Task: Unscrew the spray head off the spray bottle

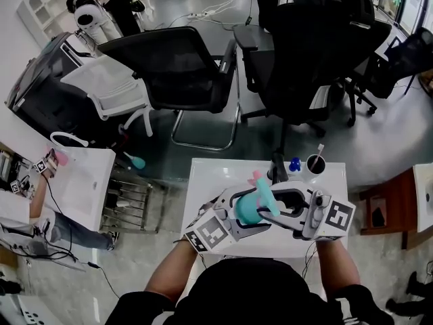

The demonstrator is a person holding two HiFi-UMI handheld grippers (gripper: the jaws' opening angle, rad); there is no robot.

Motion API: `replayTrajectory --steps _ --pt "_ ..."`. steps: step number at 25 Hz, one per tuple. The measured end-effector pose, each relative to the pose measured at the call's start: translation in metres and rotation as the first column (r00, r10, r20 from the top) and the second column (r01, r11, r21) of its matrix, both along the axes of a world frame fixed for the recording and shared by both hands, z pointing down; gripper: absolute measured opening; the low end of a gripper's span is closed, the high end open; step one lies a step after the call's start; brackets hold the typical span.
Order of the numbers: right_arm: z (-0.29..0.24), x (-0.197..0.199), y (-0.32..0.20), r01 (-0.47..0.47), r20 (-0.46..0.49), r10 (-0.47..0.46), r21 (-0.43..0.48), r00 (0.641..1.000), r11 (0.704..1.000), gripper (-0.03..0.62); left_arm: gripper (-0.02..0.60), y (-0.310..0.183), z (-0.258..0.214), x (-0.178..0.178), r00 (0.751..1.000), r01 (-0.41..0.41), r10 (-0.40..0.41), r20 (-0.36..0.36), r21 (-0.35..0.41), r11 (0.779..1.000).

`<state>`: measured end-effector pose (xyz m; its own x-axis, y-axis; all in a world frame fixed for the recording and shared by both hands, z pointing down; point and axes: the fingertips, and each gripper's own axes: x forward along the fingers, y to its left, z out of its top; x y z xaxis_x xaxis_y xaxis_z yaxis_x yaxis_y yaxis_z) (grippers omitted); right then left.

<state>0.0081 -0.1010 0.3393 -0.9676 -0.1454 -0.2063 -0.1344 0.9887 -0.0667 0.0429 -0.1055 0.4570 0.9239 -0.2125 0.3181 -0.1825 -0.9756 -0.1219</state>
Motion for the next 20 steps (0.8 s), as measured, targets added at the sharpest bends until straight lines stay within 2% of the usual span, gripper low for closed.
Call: replayTrajectory --steps 3,6,9,11,13,14,16,18,20 --pt "-0.006 0.006 0.005 0.042 0.043 -0.043 0.011 0.998 0.999 0.141 0.434 0.007 -0.013 0.004 0.998 -0.039 0.039 -0.042 0.012 0.999" --pt "-0.006 0.004 0.007 0.041 0.041 -0.041 -0.009 0.998 0.999 0.143 0.433 0.005 -0.011 0.006 0.998 -0.024 0.024 -0.052 0.019 1.0" --pt "-0.006 0.003 -0.005 -0.043 0.043 0.041 0.03 0.998 0.999 0.147 0.431 -0.006 -0.008 0.002 0.998 0.041 -0.04 -0.05 0.012 0.999" --pt "-0.003 0.002 -0.014 -0.123 0.025 0.123 0.027 0.992 0.992 0.149 0.43 -0.019 -0.005 -0.004 0.992 0.119 -0.119 -0.037 0.002 0.993" --pt "0.003 0.002 -0.025 -0.238 0.003 0.238 0.006 0.971 0.971 0.216 0.43 -0.036 -0.002 -0.013 0.973 0.23 -0.23 -0.013 -0.005 0.973" --pt "0.007 0.003 -0.031 -0.304 -0.003 0.304 -0.001 0.953 0.953 0.229 0.43 -0.044 0.001 -0.018 0.958 0.288 -0.288 0.004 -0.005 0.958" --pt "0.013 0.005 -0.04 -0.415 -0.016 0.415 -0.008 0.91 0.91 0.229 0.43 -0.056 0.007 -0.026 0.923 0.383 -0.383 0.033 -0.01 0.924" --pt "0.02 0.004 -0.045 -0.474 -0.041 0.473 -0.033 0.88 0.88 0.225 0.43 -0.062 0.016 -0.033 0.894 0.446 -0.445 0.056 -0.01 0.895" --pt "0.023 0.003 -0.049 -0.51 -0.056 0.507 -0.063 0.86 0.858 0.199 0.43 -0.066 0.023 -0.038 0.868 0.488 -0.49 0.083 0.044 0.872"
